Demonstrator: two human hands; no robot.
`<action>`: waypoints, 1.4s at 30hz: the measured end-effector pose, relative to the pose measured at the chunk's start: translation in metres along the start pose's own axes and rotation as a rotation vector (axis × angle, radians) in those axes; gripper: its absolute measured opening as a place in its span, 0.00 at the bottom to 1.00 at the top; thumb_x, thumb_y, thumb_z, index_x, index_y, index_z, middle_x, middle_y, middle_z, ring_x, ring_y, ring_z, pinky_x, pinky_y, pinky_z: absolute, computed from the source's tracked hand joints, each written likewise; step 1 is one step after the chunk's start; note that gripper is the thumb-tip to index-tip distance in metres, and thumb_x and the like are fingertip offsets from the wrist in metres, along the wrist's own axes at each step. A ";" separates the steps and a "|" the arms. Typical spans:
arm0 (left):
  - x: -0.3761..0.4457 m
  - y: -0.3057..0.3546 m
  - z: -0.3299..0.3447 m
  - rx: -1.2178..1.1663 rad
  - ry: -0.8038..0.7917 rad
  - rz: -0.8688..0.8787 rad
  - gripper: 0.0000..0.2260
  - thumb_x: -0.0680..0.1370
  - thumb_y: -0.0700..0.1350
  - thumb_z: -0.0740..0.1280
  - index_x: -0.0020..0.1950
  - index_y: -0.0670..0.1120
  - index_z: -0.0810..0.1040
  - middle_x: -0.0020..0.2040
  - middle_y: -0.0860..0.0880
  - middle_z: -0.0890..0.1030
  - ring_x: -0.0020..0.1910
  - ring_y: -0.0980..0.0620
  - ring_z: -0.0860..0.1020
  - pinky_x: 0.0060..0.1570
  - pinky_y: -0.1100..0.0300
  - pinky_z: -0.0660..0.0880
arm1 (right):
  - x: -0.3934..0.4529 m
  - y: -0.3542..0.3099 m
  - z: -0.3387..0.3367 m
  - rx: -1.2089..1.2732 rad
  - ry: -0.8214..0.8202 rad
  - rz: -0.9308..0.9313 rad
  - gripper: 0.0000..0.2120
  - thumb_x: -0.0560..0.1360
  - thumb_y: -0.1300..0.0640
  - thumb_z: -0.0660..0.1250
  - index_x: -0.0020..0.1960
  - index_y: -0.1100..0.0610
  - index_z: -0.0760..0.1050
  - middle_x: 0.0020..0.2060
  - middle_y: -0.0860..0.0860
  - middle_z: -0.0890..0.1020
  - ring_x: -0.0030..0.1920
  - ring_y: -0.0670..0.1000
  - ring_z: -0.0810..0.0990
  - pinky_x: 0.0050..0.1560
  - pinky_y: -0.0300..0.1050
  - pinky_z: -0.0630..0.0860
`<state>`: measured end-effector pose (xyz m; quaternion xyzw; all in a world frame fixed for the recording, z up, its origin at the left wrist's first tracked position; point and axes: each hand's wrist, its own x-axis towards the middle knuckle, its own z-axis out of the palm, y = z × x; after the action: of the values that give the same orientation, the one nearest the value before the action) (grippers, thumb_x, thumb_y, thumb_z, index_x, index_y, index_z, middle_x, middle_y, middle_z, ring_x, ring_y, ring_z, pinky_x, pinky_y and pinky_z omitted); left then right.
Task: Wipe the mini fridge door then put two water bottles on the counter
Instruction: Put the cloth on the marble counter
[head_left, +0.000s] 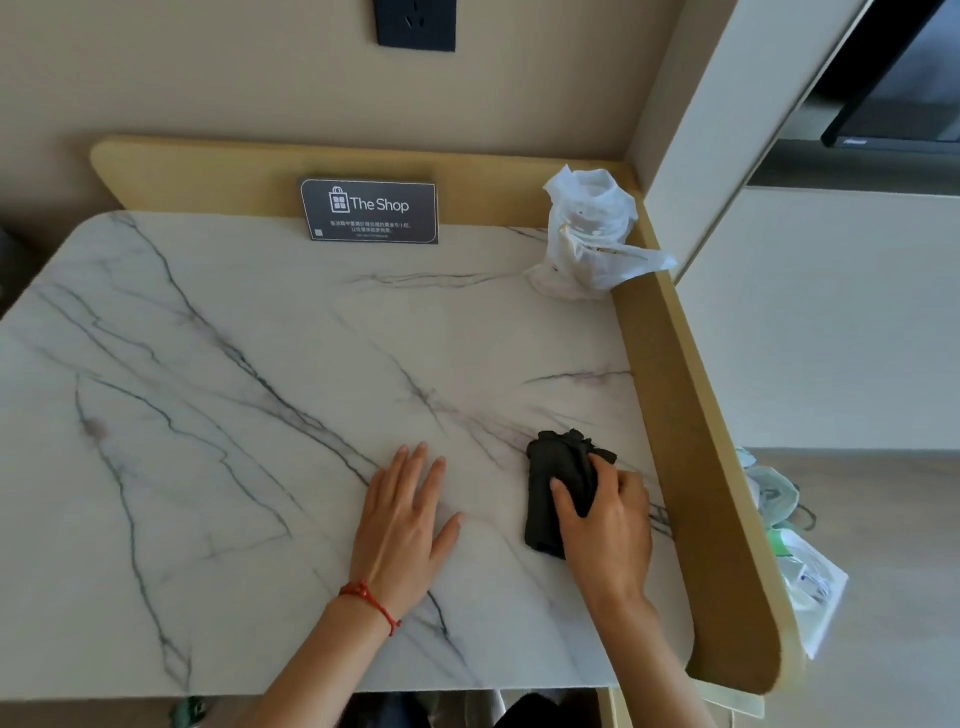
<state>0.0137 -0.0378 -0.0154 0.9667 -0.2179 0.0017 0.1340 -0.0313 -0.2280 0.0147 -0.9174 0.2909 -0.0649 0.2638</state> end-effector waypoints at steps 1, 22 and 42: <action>-0.003 0.001 -0.002 0.003 0.010 -0.016 0.24 0.76 0.55 0.54 0.65 0.41 0.68 0.65 0.38 0.72 0.66 0.43 0.64 0.64 0.50 0.58 | -0.001 0.001 -0.001 -0.014 0.014 -0.018 0.26 0.73 0.48 0.66 0.67 0.58 0.67 0.58 0.60 0.73 0.59 0.58 0.71 0.54 0.51 0.74; -0.173 -0.042 -0.050 0.096 0.066 -0.460 0.31 0.79 0.60 0.42 0.67 0.40 0.69 0.67 0.38 0.70 0.67 0.38 0.68 0.63 0.40 0.66 | -0.100 -0.027 0.014 -0.196 -0.099 -0.762 0.26 0.75 0.42 0.53 0.65 0.58 0.70 0.64 0.59 0.75 0.65 0.61 0.71 0.65 0.57 0.65; -0.489 -0.199 -0.079 0.081 0.155 -0.935 0.28 0.78 0.60 0.47 0.66 0.41 0.70 0.66 0.38 0.72 0.66 0.38 0.69 0.63 0.41 0.64 | -0.366 -0.162 0.140 -0.226 -0.411 -1.171 0.24 0.75 0.44 0.56 0.63 0.57 0.71 0.61 0.57 0.77 0.64 0.58 0.73 0.64 0.56 0.66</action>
<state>-0.3411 0.3614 -0.0205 0.9627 0.2512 0.0218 0.0984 -0.2130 0.1540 -0.0078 -0.9406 -0.3109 0.0102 0.1364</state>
